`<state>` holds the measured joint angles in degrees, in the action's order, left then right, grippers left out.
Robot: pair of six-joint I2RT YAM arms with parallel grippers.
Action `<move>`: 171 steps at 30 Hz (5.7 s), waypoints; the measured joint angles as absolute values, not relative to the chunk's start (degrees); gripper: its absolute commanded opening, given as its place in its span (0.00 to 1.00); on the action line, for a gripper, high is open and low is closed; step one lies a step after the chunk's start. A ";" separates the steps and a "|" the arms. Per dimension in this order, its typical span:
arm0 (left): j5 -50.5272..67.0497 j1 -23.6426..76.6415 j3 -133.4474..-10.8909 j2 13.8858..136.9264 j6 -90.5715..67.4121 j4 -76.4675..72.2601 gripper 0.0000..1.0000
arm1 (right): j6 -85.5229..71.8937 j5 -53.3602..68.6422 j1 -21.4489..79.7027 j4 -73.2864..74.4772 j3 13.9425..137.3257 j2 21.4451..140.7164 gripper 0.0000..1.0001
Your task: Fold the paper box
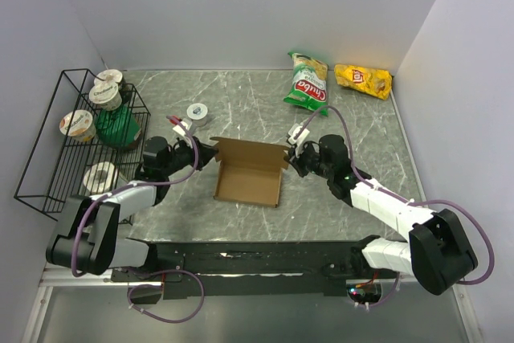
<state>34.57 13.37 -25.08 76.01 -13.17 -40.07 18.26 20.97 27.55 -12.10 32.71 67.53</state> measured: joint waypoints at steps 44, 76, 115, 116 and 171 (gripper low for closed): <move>-14.94 39.97 -8.99 76.07 -30.96 -65.65 0.01 | 7.57 -28.75 51.62 -19.16 29.50 68.29 0.00; -22.98 45.80 -8.32 78.37 -32.45 -68.66 0.01 | -17.41 -51.11 59.00 -6.28 38.37 77.52 0.00; -22.33 48.88 -3.53 75.02 -39.94 -59.22 0.01 | -38.50 -62.24 71.31 9.93 39.44 84.86 0.20; -22.35 48.97 -3.53 74.48 -40.05 -58.50 0.01 | -38.98 -62.04 71.66 10.41 39.44 84.86 0.26; -22.22 50.06 -3.55 73.43 -37.32 -52.53 0.39 | -26.94 -21.96 64.82 0.45 40.80 73.58 0.77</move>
